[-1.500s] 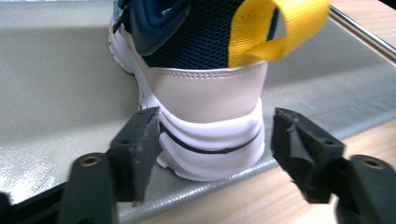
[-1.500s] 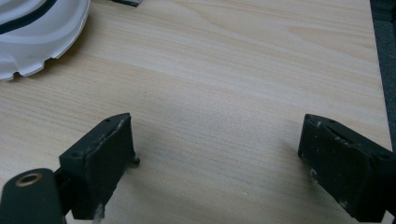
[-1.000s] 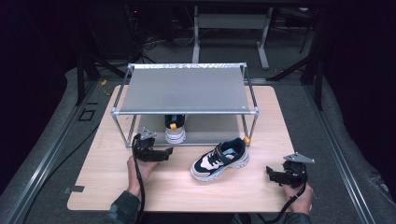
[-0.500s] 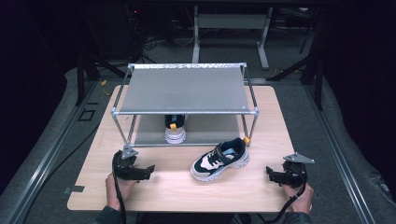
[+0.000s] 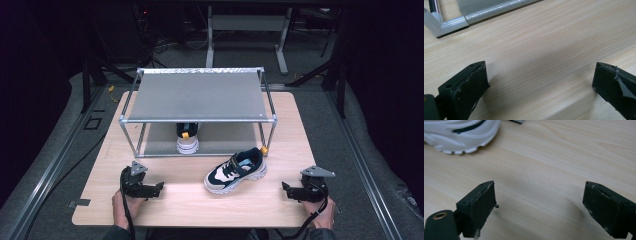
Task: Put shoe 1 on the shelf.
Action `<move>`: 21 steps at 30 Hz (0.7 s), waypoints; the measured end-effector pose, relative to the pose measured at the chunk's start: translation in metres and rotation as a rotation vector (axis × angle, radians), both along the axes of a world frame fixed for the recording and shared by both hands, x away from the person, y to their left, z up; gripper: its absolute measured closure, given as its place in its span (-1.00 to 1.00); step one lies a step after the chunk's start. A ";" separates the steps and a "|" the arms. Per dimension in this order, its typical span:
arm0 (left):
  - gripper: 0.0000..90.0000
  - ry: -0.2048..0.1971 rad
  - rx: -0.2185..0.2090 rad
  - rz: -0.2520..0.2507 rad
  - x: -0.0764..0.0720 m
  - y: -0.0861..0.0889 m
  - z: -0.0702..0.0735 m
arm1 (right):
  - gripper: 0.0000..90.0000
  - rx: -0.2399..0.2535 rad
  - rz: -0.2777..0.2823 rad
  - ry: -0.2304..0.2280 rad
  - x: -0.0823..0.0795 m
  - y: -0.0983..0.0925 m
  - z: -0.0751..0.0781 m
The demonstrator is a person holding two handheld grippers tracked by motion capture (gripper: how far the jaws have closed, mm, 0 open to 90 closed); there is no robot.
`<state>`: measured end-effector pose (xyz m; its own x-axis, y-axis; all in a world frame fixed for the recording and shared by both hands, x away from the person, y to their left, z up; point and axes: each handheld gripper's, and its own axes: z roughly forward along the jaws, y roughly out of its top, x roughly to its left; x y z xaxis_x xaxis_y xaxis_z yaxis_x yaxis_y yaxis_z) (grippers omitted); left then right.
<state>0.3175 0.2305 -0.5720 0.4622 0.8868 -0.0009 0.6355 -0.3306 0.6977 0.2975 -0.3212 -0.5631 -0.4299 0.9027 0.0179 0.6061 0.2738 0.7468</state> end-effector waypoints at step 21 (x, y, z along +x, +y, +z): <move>-1.00 -0.013 -0.001 -0.019 0.000 0.002 -0.001 | -0.69 -0.033 0.341 -0.050 0.009 0.084 0.079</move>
<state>0.3170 0.2322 -0.5732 0.4787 0.8780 0.0045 0.6200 -0.3416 0.7063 0.3064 -0.2371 -0.4846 -0.7066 0.7066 -0.0373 0.4384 0.4785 0.7608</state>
